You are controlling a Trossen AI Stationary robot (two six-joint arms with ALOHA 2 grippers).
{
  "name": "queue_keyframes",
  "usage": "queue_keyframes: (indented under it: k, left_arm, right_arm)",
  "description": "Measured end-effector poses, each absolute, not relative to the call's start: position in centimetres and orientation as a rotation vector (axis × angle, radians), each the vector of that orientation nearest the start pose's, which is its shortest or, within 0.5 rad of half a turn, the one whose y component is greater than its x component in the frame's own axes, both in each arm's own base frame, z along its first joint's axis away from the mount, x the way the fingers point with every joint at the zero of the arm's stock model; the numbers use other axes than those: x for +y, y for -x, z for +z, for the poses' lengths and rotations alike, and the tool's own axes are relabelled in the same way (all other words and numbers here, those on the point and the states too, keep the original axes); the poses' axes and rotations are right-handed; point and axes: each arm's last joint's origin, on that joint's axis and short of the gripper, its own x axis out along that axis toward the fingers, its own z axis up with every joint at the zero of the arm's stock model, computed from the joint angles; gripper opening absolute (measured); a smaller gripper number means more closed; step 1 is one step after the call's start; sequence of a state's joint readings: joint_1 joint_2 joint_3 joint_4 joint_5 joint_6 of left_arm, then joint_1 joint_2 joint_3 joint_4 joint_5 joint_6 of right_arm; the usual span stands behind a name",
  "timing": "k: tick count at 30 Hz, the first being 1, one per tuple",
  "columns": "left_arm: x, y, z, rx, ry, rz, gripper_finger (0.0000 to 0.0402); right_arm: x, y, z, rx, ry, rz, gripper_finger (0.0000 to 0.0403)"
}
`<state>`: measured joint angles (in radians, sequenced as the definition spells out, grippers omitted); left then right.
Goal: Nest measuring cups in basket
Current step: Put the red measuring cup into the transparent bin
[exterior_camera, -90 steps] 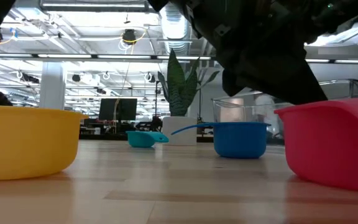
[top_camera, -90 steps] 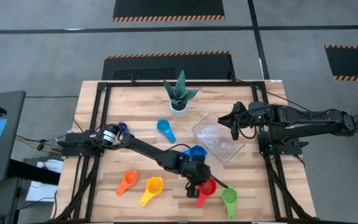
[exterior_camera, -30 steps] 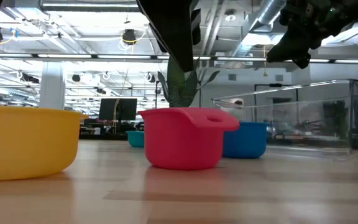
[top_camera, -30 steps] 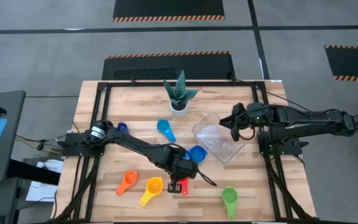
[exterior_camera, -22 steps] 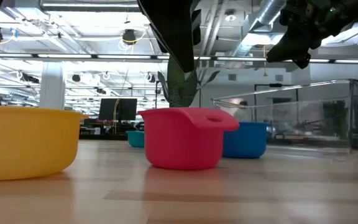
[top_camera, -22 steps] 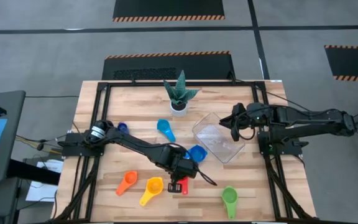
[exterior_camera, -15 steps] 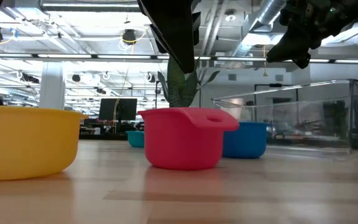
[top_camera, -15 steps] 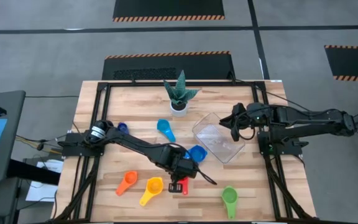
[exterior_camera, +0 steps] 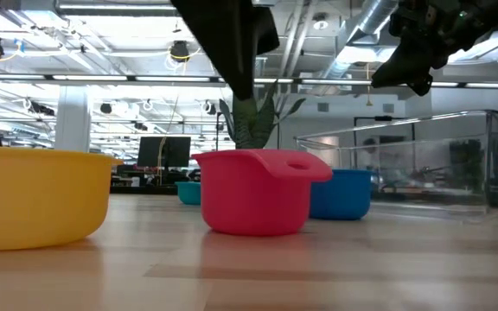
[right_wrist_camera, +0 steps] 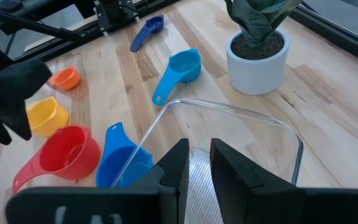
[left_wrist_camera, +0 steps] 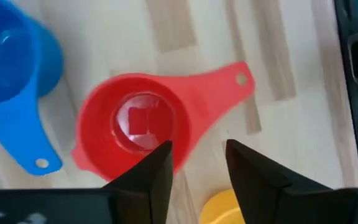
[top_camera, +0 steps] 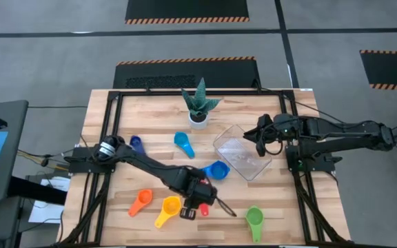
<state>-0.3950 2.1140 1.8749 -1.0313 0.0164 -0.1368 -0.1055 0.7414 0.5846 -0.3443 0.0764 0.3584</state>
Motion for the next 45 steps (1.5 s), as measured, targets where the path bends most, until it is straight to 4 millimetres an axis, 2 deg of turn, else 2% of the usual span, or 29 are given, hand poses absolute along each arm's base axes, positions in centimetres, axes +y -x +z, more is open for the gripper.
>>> queue_keyframes:
  k: [5, 9, 19, 32, 38, 45]
  left_arm:
    - [-18.1, -40.1, 23.6, 1.227, -0.235, -0.298, 0.0142]
    - [-18.0, -40.1, 22.9, 1.219, -0.257, -0.269, 0.0142]
    - [-17.3, -38.7, 19.4, 1.348, -0.307, -0.231, 0.0142]
    - [-17.6, -39.9, 19.3, 1.224, -0.351, -0.276, 0.0142]
    - [-17.8, -40.0, 18.2, 1.256, -0.354, -0.3, 0.0142]
    - [-17.7, -40.4, 18.5, 1.218, -0.333, -0.291, 0.0142]
  right_arm:
    - [-1.9, -16.0, 25.6, 0.465, -0.357, -0.266, 0.0092]
    - [-1.9, -16.0, 25.6, 0.465, -0.357, -0.266, 0.0092]
    - [-1.9, -16.0, 25.6, 0.465, -0.357, -0.266, 0.0092]
    - [-1.9, -16.0, 25.6, 0.464, -0.357, -0.266, 0.0092]
    - [-1.9, -16.0, 25.6, 0.464, -0.357, -0.266, 0.0092]
    - [-1.9, -16.0, 25.6, 0.464, -0.357, -0.266, 0.0092]
